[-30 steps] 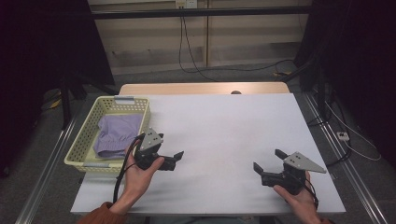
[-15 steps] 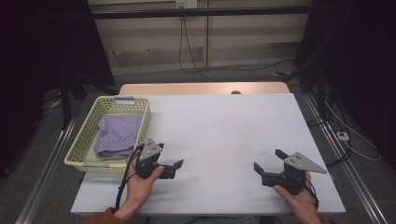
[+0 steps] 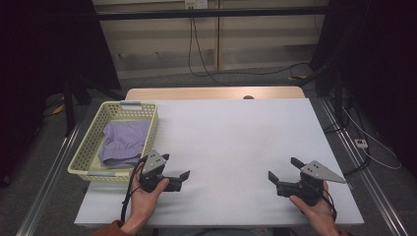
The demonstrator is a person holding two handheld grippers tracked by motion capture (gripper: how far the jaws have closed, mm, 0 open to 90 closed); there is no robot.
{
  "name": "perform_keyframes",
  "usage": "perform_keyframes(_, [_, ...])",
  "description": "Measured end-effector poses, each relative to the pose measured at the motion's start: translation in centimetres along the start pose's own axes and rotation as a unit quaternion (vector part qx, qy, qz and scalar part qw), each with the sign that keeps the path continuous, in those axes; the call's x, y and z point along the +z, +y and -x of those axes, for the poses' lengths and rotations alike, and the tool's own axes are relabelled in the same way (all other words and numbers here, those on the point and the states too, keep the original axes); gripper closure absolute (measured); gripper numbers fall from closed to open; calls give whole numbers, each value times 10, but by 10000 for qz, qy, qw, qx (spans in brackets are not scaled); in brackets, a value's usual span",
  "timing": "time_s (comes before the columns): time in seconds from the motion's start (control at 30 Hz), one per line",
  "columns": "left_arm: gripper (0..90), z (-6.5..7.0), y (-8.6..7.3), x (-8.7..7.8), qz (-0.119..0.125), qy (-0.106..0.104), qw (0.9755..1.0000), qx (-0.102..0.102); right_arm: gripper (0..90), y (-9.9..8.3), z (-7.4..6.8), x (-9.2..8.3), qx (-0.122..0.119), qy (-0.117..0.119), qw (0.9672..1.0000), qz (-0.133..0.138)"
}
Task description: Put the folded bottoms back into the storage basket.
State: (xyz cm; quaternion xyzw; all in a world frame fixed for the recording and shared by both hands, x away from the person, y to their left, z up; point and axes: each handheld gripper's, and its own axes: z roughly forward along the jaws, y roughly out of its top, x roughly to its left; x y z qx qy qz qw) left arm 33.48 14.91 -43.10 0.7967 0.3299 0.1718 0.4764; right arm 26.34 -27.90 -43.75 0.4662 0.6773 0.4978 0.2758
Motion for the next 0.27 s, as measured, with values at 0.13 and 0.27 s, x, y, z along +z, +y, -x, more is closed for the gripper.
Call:
perform_keyframes(0.13, [62, 1, -1, 1, 8, -16, 10000, -26, 44, 0, 0, 0, -45, 9, 10000, -4])
perform_keyframes(0.27, [42, 0, 0, 4, 36, -65, 9999, -87, 46, 0, -1, 0, -50, -5, 10000, 0])
